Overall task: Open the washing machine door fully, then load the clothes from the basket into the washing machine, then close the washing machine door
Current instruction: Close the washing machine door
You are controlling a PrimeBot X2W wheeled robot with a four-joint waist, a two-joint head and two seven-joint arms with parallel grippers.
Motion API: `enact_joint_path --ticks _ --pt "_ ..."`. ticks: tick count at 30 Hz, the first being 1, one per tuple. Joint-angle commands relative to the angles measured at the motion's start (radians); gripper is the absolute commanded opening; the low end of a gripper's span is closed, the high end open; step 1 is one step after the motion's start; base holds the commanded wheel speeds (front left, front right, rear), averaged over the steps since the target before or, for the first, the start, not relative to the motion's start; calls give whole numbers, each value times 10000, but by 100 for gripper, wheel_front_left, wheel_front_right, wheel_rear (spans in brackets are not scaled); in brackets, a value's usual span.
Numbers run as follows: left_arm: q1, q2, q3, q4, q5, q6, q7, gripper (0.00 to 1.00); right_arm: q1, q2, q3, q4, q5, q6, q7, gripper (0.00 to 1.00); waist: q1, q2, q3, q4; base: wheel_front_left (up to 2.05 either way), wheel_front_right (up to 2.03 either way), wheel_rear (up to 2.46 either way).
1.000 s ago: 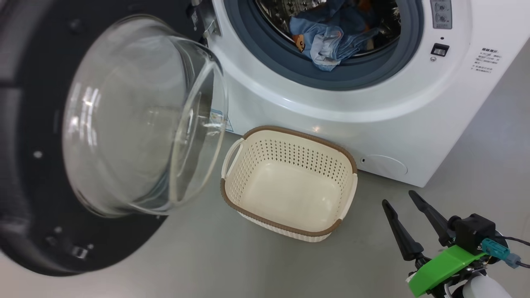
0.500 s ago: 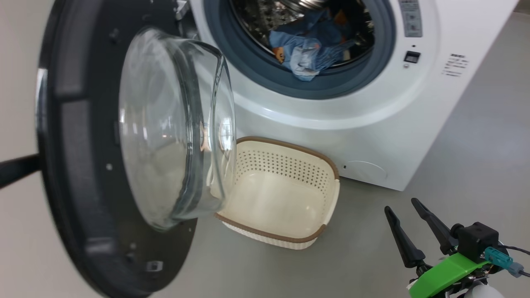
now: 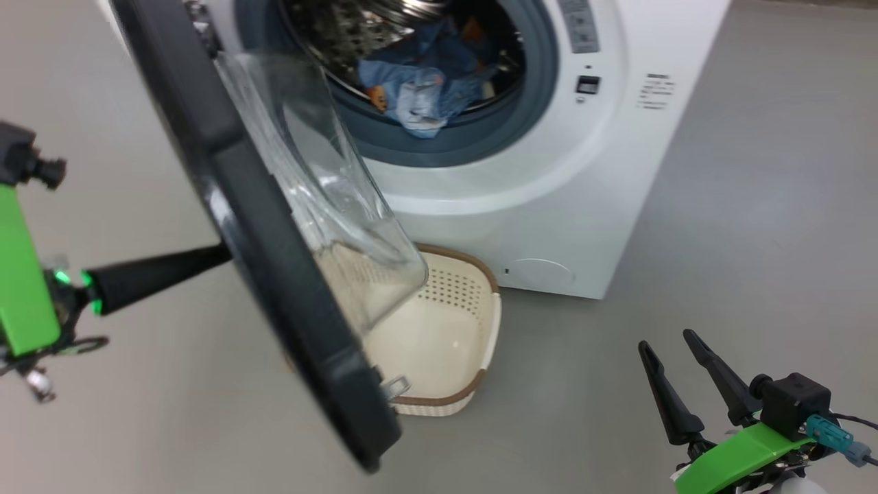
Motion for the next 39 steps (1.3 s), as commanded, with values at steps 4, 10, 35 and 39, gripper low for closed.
enact_joint_path --ticks 4,10,35,39 --pt "-1118 18 251 88 319 -73 -335 0 -10 53 110 -320 -166 16 -76 100 0 0 176 -886 0 0 0" --pt "-1912 -473 38 633 799 -73 -941 0 -110 197 63 -367 -225 16 -76 100 0 0 381 -1617 0 0 0" --pt "-2644 -338 -1157 1867 1412 -73 -3337 0 -344 526 -240 -447 -349 16 -76 100 0 0 705 -2530 0 0 0" --pt "-2014 -75 -1211 1610 1207 -73 -3550 15 -367 463 -197 -426 -353 16 -76 100 0 0 599 -2291 0 0 0"
